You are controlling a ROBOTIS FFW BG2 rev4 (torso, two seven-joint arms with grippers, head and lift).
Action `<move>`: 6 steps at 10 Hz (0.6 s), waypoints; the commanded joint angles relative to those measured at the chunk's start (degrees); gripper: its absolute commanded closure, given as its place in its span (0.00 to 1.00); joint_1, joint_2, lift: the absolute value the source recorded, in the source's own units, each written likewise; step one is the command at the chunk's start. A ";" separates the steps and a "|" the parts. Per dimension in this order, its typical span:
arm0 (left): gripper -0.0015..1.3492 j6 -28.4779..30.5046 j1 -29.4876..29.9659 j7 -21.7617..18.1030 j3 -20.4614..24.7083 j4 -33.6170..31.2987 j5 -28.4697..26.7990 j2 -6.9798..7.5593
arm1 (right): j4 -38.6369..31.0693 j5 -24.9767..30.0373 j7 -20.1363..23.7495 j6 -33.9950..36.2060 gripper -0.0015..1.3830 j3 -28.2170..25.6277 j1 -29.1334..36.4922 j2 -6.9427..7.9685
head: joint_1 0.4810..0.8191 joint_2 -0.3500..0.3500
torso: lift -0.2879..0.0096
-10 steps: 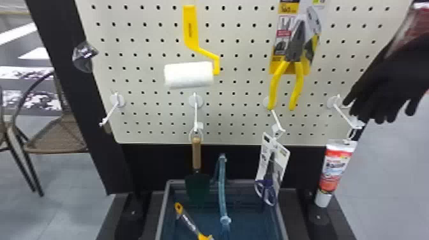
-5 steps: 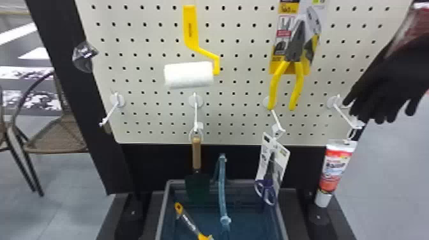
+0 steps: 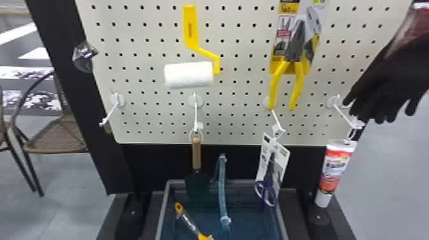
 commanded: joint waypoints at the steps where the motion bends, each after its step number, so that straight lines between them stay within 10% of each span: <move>1: 0.00 0.00 0.00 0.00 0.00 0.00 0.00 0.00 | 0.00 0.00 0.00 0.00 0.00 0.00 0.00 0.00 | 0.20 0.50 | 0.63; 6: 0.00 0.00 0.00 0.00 0.00 0.00 0.00 0.00 | 0.00 0.00 0.00 0.00 0.00 0.00 0.00 0.00 | 0.20 0.50 | 0.63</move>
